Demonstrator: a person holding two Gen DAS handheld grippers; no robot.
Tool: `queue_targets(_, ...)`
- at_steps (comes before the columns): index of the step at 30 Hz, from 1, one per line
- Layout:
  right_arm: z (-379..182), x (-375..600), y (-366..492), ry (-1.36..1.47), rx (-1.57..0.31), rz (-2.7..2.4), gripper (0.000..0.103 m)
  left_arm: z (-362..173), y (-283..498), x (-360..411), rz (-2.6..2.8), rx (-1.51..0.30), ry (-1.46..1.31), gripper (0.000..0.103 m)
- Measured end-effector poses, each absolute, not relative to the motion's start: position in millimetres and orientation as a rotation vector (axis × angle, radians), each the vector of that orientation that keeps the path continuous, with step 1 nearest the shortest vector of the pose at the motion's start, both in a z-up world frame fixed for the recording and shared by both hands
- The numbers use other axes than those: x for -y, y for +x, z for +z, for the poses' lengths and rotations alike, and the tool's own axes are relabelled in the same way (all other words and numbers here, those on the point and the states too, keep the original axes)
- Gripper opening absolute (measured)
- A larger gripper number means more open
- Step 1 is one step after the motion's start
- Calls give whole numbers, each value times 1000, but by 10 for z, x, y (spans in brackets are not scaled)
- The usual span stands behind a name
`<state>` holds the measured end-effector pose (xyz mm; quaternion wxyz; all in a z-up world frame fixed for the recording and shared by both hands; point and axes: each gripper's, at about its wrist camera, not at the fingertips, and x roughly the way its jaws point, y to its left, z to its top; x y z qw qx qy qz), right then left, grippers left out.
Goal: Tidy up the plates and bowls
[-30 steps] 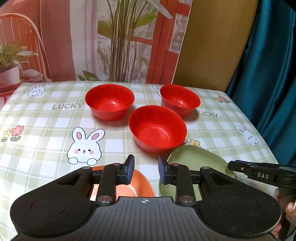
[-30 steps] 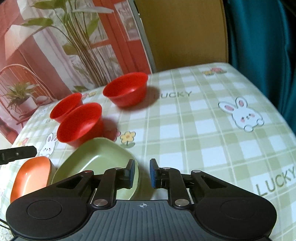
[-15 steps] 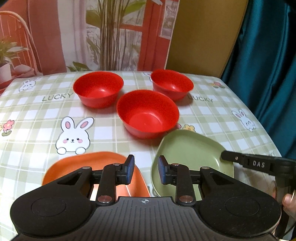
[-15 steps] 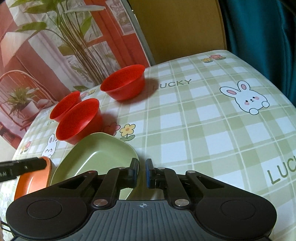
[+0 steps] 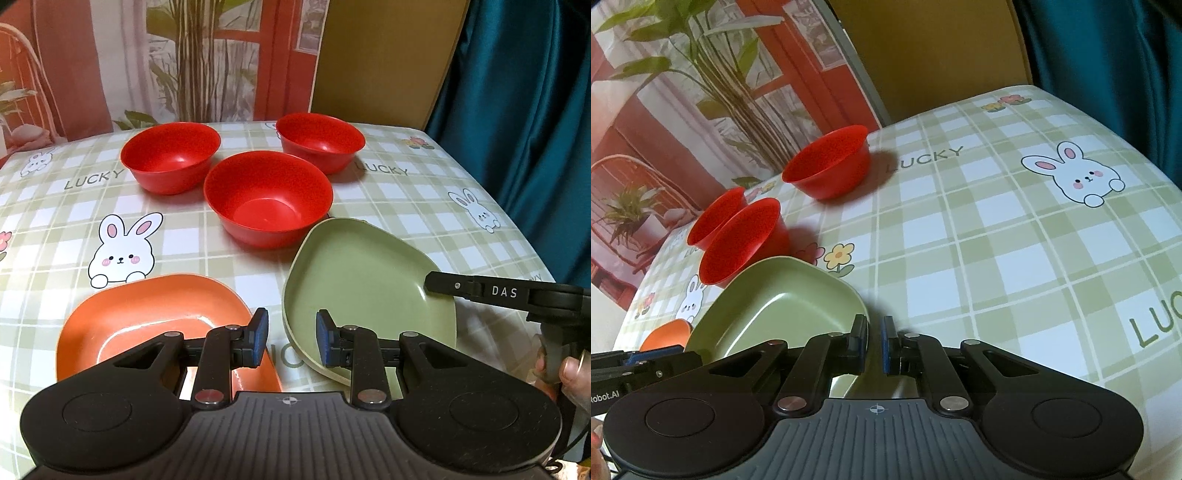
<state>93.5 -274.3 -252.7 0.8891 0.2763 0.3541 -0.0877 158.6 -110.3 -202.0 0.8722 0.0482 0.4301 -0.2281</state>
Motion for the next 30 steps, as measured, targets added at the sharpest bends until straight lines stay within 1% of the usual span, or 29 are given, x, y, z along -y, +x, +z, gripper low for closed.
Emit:
queue_targets(4,-2545,2760,937,582,-737,-185,7,-2028,1581,1110,-483,-899,98,29)
queue_targets(5,-2551,2763,937,585,-737,-186,7,-2029,1580,1109,-483,-897,97,27)
queue_targets(7,-2554,2769,929,592,-734,-183,7,-2031,1572,1113,-494,-893,100,18)
queue_targets(9,-2553,2763,938,590,-737,-185,7,-2034,1563,1125,-499,-891,105,16)
queue_targets(11,-2550,2757,942,592,-742,-185,4,-2038,1563,1123,-504,-891,103,14)
queue_targets(12,-2546,2756,942,594,-743,-188,3,-2040,1567,1112,-509,-894,94,14)
queue_targets(22,-2312,2713,960,579,-702,-181,4,-1930,1567,1052,-502,-867,73,14)
queue_targets(30,-2060,2553,1069,550,-673,-142,4,-1748,1539,852,-480,-832,34,14)
